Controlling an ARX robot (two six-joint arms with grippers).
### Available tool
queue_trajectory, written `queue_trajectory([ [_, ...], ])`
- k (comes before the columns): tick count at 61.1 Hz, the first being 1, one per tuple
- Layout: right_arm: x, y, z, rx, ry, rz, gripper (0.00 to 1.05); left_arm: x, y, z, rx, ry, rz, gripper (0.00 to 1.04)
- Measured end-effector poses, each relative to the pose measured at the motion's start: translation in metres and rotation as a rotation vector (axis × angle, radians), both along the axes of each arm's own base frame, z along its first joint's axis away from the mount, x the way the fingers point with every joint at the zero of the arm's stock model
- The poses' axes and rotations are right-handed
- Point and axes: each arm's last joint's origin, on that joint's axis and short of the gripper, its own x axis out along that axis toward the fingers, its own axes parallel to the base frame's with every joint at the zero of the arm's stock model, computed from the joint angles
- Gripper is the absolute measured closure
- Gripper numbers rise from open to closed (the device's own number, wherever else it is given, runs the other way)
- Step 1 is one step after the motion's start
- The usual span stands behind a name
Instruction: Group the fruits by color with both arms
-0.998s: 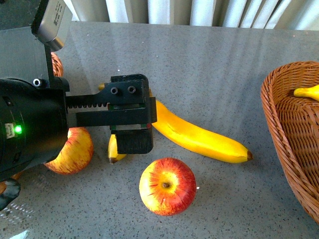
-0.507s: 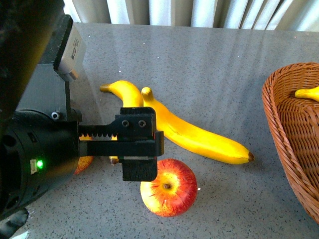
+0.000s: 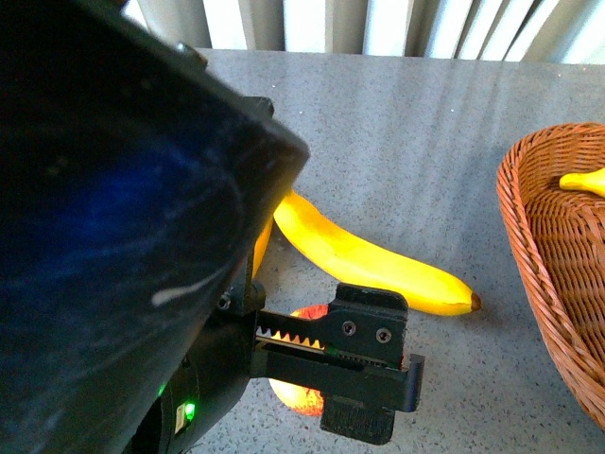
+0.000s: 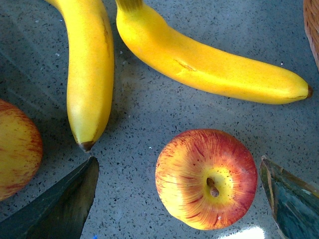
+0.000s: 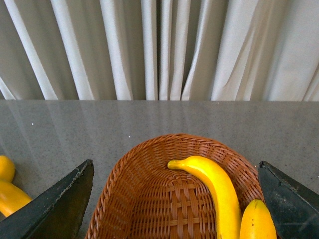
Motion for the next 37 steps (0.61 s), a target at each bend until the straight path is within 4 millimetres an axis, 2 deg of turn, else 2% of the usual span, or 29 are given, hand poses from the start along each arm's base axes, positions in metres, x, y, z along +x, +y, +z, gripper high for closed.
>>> queue_trajectory([
  [37,0.0,0.0,0.0,0.0,0.0,0.0,0.09,0.007,-0.003,-0.012,0.037,-0.02,-0.172,0.09],
])
